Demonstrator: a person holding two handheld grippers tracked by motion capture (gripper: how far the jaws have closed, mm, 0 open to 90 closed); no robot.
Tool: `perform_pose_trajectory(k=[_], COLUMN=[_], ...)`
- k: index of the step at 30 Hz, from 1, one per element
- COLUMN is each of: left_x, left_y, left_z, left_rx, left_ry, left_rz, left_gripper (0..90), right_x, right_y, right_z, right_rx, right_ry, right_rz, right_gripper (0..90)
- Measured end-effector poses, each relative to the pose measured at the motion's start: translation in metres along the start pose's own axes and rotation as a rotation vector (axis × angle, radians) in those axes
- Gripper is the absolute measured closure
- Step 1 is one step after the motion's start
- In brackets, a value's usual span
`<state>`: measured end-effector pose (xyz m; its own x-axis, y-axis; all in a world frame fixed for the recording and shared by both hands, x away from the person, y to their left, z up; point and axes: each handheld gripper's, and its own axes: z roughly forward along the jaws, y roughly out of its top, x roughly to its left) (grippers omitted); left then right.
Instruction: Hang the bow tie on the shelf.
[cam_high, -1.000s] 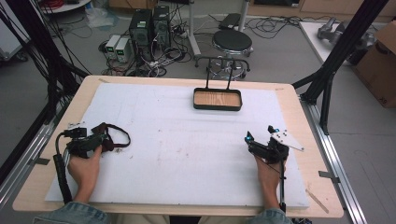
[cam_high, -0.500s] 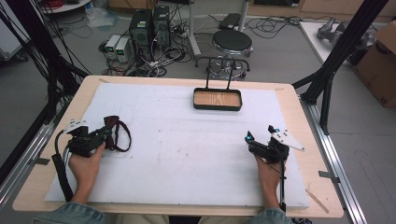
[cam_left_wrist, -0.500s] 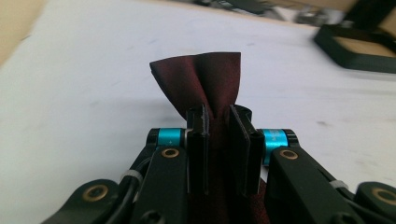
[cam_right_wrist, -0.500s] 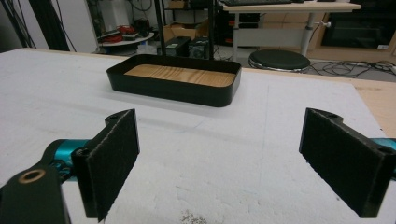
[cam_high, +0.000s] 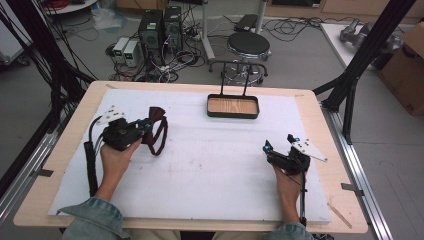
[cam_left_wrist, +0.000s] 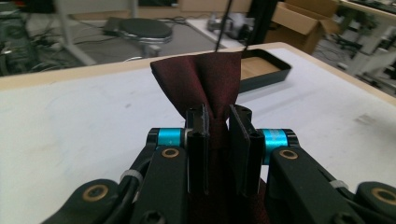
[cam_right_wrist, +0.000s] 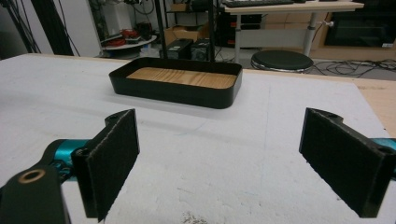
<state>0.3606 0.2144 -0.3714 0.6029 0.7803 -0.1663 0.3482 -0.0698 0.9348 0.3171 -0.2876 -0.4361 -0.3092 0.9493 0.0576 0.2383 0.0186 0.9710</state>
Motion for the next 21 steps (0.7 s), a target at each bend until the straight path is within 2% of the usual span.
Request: perform_pose_trajectory(k=[1, 2, 3, 6, 7, 8, 9, 10, 11, 12, 13, 16, 20, 21], left_x=[-0.003, -0.006, -0.006, -0.010, -0.010, -0.011, -0.011, -0.012, -0.012, -0.014, -0.014, -0.015, -0.016, -0.016], left_y=[0.004, 0.013, 0.013, 0.031, 0.031, 0.041, 0.041, 0.050, 0.050, 0.059, 0.059, 0.072, 0.089, 0.097], left_z=[0.006, 0.017, 0.017, 0.039, 0.039, 0.049, 0.049, 0.060, 0.060, 0.070, 0.070, 0.084, 0.102, 0.112], left_rx=[0.002, 0.005, 0.005, -0.003, -0.003, -0.001, -0.001, 0.003, 0.003, 0.002, 0.002, 0.003, -0.015, -0.023], left_ry=[-0.010, -0.045, -0.045, -0.089, -0.089, -0.115, -0.115, -0.137, -0.137, -0.151, -0.151, -0.175, -0.205, -0.223], left_rz=[0.010, 0.025, 0.025, 0.029, 0.029, 0.032, 0.032, 0.041, 0.041, 0.047, 0.047, 0.063, 0.065, 0.058], left_gripper=[77.6, 77.6, 77.6, 77.6, 77.6, 77.6, 77.6, 77.6, 77.6, 77.6, 77.6, 77.7, 77.6, 77.6], right_x=[0.000, 0.000, 0.000, 0.000, 0.000, 0.000, 0.000, 0.000, 0.000, 0.000, 0.000, 0.000, -0.001, -0.001], right_y=[0.000, 0.000, 0.000, 0.000, 0.000, 0.000, 0.000, 0.000, 0.000, 0.000, 0.000, 0.000, 0.000, 0.000], right_z=[0.000, 0.000, 0.000, 0.000, 0.000, 0.000, 0.000, 0.000, 0.000, 0.000, 0.000, 0.000, 0.001, 0.001], right_rx=[0.000, -0.001, -0.001, -0.002, -0.002, -0.002, -0.002, -0.001, -0.001, -0.001, -0.002, -0.002, -0.004, -0.002], right_ry=[0.000, 0.002, 0.002, 0.000, 0.000, -0.001, -0.001, 0.000, 0.000, 0.001, 0.003, 0.004, 0.005, 0.008], right_rz=[0.001, -0.001, -0.001, -0.006, -0.006, -0.006, -0.006, -0.006, -0.005, -0.003, -0.004, -0.003, -0.006, -0.003], right_gripper=[11.2, 11.3, 11.3, 11.3, 11.3, 11.3, 11.3, 11.3, 11.3, 11.3, 11.3, 11.3, 11.3, 11.3])
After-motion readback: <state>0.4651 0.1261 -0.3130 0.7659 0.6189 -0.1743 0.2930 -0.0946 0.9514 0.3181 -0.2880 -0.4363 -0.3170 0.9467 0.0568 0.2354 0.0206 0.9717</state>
